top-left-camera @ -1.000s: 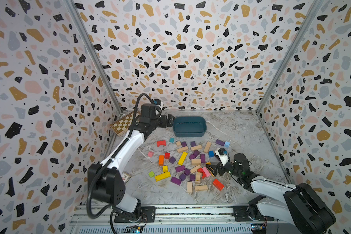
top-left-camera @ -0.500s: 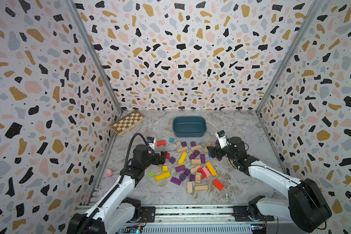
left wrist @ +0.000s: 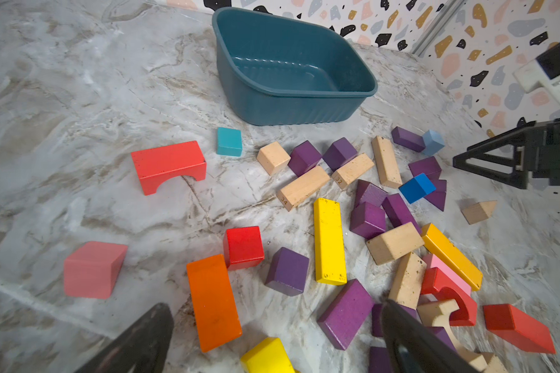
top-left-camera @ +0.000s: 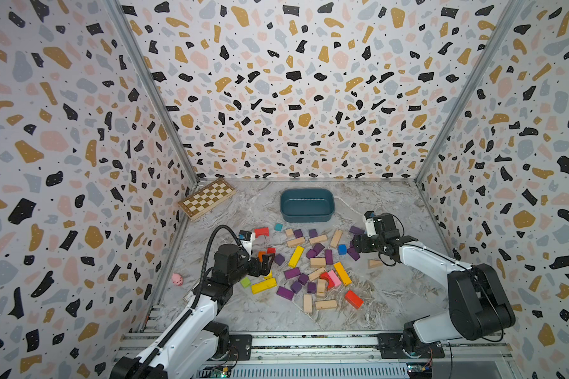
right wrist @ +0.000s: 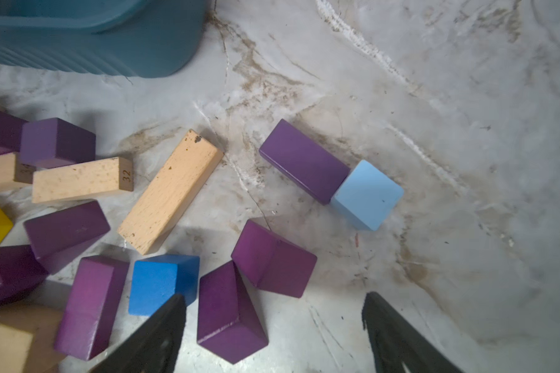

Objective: Pick purple bricks into the storage bin
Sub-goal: Pick up the building block from the center of the board.

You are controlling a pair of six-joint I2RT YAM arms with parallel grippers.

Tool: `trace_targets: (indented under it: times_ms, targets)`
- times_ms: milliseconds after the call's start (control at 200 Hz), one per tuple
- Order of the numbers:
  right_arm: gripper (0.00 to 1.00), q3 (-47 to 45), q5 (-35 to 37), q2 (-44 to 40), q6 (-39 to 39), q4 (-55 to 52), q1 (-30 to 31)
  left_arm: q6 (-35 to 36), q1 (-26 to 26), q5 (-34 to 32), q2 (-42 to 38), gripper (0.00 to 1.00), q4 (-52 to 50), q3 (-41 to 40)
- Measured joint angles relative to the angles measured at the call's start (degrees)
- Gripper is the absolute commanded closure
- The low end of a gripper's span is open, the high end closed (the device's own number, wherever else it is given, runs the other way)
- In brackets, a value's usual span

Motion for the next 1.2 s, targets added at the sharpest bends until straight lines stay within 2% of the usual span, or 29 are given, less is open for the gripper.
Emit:
trace_targets:
  times_ms: [245, 501, 756, 886, 956, 1196]
  targets:
    - [0.17, 11.4, 0.3, 9.7, -0.5, -2.0, 0.5, 0.0, -0.1, 0.0, 0.0, 0.01, 0.7, 0.0]
    - [0.16, 21.6, 4.2, 18.9, -5.3, -4.8, 1.0, 0.0, -0.2, 0.0, 0.9, 0.01, 1.0, 0.0]
    - [0.18, 21.8, 6.4, 20.2, -11.4, -6.1, 1.0, -0.3, -0.2, 0.0, 1.3, 0.01, 1.0, 0.0]
    - [0.22, 21.4, 6.3, 20.2, -14.0, -5.6, 0.5, -0.4, -0.2, -0.1, 1.8, 0.01, 1.0, 0.0]
    - [0.25, 21.2, 5.6, 20.4, -15.3, -5.1, 0.0, -0.4, -0.2, -0.2, 1.8, 0.01, 1.2, 0.0]
    - [0.27, 19.8, 2.4, 21.6, -18.6, -3.8, -2.6, -0.4, -0.3, -0.8, 1.9, 0.01, 1.8, 0.0]
